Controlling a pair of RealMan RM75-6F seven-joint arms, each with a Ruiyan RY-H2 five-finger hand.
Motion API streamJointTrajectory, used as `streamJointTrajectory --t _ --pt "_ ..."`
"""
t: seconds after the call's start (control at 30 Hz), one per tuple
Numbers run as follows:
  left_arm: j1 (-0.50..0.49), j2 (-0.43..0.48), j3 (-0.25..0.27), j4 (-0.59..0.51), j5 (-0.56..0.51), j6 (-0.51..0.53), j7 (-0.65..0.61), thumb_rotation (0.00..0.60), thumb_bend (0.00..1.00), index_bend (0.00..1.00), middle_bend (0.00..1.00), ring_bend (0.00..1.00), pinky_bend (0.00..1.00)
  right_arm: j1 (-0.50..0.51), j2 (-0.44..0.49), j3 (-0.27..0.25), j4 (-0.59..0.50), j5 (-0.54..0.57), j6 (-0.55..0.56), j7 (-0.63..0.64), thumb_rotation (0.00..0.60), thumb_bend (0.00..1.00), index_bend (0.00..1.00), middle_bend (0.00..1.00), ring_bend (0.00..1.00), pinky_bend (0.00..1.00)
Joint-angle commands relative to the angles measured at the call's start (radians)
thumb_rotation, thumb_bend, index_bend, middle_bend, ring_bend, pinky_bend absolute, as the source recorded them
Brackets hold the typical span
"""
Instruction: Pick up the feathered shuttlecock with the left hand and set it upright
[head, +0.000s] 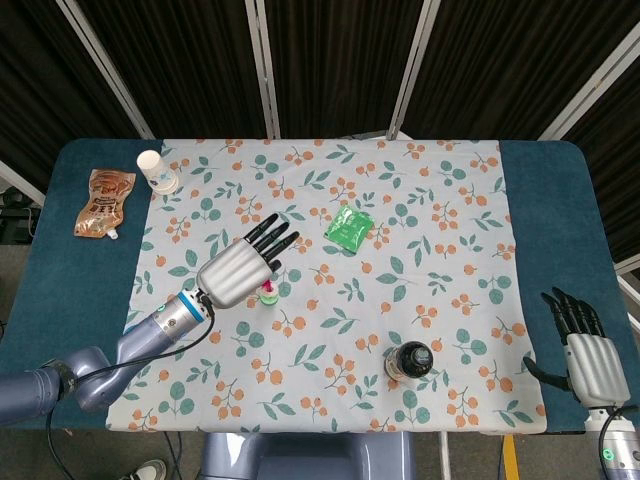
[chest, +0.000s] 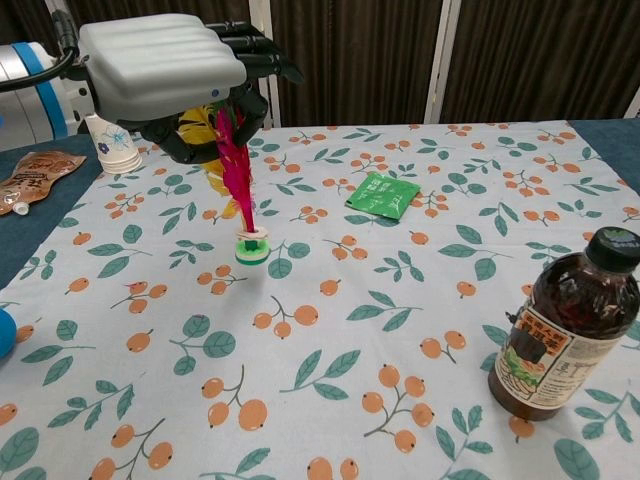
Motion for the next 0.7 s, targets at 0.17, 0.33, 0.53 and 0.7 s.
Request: streamJointTrajectory --t 0.17,0.33,0.53,0.7 --pt "0.017 -0.006 0.020 -0.012 0.010 0.005 0.008 0.600 0.50 0.61 0.07 0.00 0.03 0.000 -0.001 0.001 0.000 0.000 0.002 -0.004 0.600 0.13 0.08 0.00 0.00 0.00" --pt "0.029 -0.008 0.037 -0.008 0.030 0.009 0.005 0.600 0.50 0.61 0.07 0.00 0.03 -0.001 -0.003 0.002 0.003 0.001 0.005 -0.007 0.600 0.13 0.08 0.00 0.00 0.00" --pt "0.041 -0.015 0.048 -0.001 0.041 0.010 -0.004 0.600 0.50 0.61 0.07 0.00 0.03 -0.001 -0.004 0.002 0.004 0.001 0.005 -0.009 0.600 0.13 0.08 0.00 0.00 0.00" --pt "0.050 -0.019 0.059 0.000 0.053 0.011 -0.009 0.600 0.50 0.61 0.07 0.00 0.03 -0.001 -0.004 0.002 0.002 0.002 0.004 -0.011 0.600 0.13 0.08 0.00 0.00 0.00"
